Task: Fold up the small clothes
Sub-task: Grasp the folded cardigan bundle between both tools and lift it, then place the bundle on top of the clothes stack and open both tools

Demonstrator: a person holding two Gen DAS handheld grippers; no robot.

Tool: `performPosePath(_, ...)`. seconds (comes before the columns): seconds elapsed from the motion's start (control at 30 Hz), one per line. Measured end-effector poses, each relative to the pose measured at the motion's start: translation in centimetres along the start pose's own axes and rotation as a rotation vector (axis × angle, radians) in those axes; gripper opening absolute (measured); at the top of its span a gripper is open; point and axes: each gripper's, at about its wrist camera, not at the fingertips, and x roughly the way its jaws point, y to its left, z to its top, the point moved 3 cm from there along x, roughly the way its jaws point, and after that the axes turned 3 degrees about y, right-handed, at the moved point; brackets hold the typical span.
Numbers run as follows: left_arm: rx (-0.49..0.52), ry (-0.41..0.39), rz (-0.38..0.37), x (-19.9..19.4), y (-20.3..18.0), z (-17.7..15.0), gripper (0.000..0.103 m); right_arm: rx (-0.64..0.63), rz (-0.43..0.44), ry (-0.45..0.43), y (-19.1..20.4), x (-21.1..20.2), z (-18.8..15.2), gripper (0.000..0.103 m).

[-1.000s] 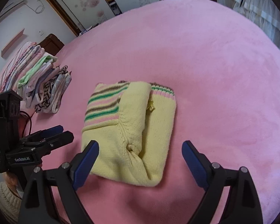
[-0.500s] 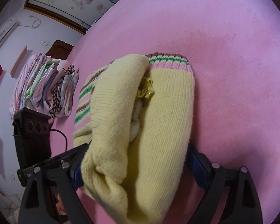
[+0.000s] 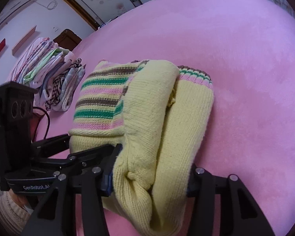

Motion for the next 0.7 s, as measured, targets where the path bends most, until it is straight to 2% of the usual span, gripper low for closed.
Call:
performPosePath(0.17,0.030,-0.022,0.033,-4.8,0.2,-0.8,0.057,-0.043,0.008,-0.021,4.0,-2.0,-0.5,0.048)
performPosePath(0.27,0.036,-0.060,0.056,-9.3,1.0,-0.9,0.057,-0.081,0.018,-0.048,7.7,-3.5,-0.4,0.048)
performPosePath(0.4,0.044,-0.120,0.118,-17.1,3.5,-0.3,0.058,-0.130,0.054,-0.094,14.1,-5.3,1.3,0.048)
performPosePath(0.53,0.027,-0.159,0.201,-26.2,9.4,1.3,0.058,-0.171,0.132,-0.130,22.6,-5.8,5.4,0.048)
performPosePath(0.7,-0.026,-0.180,0.286,-35.7,18.8,5.7,0.058,-0.200,0.219,-0.139,33.5,-3.7,12.7,0.048)
